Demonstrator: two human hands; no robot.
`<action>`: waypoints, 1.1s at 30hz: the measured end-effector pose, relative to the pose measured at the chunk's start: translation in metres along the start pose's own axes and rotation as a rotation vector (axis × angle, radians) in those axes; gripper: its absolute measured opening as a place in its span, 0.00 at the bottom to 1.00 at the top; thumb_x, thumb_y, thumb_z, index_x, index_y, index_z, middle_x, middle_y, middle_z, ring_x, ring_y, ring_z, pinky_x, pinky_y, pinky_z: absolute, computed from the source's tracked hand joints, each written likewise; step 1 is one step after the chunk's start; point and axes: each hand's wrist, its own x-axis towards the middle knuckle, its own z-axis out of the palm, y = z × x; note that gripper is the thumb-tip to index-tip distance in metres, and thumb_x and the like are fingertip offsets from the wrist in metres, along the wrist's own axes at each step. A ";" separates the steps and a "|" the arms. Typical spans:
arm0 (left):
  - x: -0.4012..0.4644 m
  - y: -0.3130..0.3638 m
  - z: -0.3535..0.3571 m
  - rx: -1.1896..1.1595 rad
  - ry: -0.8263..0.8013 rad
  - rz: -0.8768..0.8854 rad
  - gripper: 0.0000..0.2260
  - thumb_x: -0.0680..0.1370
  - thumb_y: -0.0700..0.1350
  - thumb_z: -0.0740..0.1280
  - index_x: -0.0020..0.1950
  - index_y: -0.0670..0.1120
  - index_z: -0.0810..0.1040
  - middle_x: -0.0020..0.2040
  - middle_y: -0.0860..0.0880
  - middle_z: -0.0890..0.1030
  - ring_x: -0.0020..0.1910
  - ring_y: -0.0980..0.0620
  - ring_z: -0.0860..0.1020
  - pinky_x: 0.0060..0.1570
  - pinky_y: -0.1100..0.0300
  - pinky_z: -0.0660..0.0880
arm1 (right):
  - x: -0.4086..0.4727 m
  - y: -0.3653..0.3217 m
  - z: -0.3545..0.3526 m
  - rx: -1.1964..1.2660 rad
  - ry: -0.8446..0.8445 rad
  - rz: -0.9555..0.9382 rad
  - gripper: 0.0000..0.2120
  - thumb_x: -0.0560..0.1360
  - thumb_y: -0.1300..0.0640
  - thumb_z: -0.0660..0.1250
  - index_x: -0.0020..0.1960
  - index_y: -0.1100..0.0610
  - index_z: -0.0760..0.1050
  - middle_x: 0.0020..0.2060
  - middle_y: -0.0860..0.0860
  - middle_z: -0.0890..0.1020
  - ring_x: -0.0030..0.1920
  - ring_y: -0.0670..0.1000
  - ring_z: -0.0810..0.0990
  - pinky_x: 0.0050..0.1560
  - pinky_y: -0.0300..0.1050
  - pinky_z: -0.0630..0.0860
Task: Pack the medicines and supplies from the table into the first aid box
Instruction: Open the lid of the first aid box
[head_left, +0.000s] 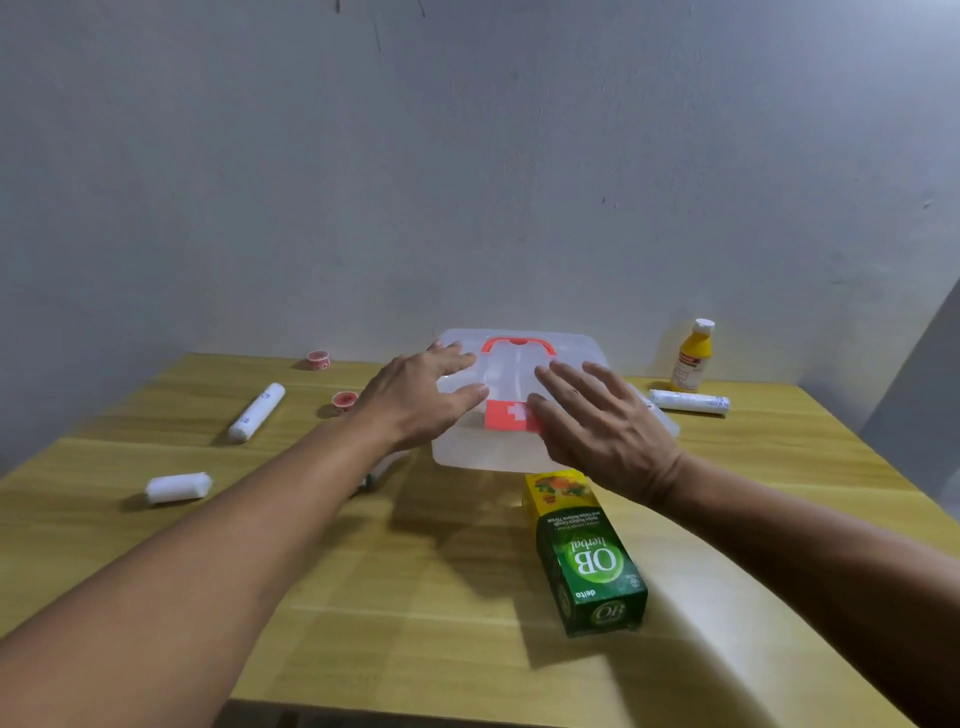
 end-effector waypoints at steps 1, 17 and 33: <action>0.001 -0.002 -0.001 -0.041 -0.022 0.008 0.26 0.77 0.56 0.64 0.73 0.50 0.66 0.76 0.53 0.62 0.76 0.57 0.57 0.75 0.48 0.56 | 0.002 0.000 -0.003 0.027 -0.013 0.018 0.12 0.79 0.56 0.61 0.53 0.62 0.80 0.58 0.63 0.81 0.59 0.63 0.79 0.55 0.62 0.76; 0.015 -0.002 0.018 -0.745 0.230 -0.277 0.20 0.75 0.58 0.52 0.55 0.50 0.78 0.54 0.47 0.81 0.55 0.44 0.78 0.53 0.45 0.76 | 0.076 0.036 -0.029 0.466 -0.013 0.554 0.12 0.81 0.57 0.55 0.56 0.61 0.74 0.47 0.59 0.82 0.46 0.60 0.78 0.54 0.52 0.71; 0.048 -0.020 0.041 -0.334 0.213 -0.433 0.19 0.81 0.44 0.55 0.73 0.45 0.66 0.73 0.48 0.68 0.73 0.48 0.65 0.69 0.57 0.62 | 0.140 0.131 0.035 0.556 -0.103 0.774 0.12 0.81 0.53 0.58 0.59 0.56 0.76 0.49 0.60 0.83 0.48 0.64 0.79 0.42 0.50 0.71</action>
